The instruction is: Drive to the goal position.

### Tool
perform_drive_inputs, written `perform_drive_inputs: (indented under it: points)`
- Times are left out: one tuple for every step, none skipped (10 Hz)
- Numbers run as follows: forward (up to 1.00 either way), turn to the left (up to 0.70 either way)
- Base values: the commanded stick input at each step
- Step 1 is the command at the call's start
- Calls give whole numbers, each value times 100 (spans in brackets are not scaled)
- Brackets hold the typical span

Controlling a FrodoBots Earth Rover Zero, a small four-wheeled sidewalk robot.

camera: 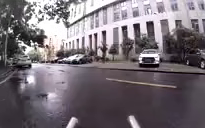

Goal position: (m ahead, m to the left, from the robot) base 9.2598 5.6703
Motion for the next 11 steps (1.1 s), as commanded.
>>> perform_drive_inputs:
  points:
    - [45,0]
    - [45,0]
    - [45,0]
    - [45,0]
    - [48,0]
    - [60,0]
    - [60,0]
    - [60,0]
    - [60,0]
    - [60,0]
    - [60,0]
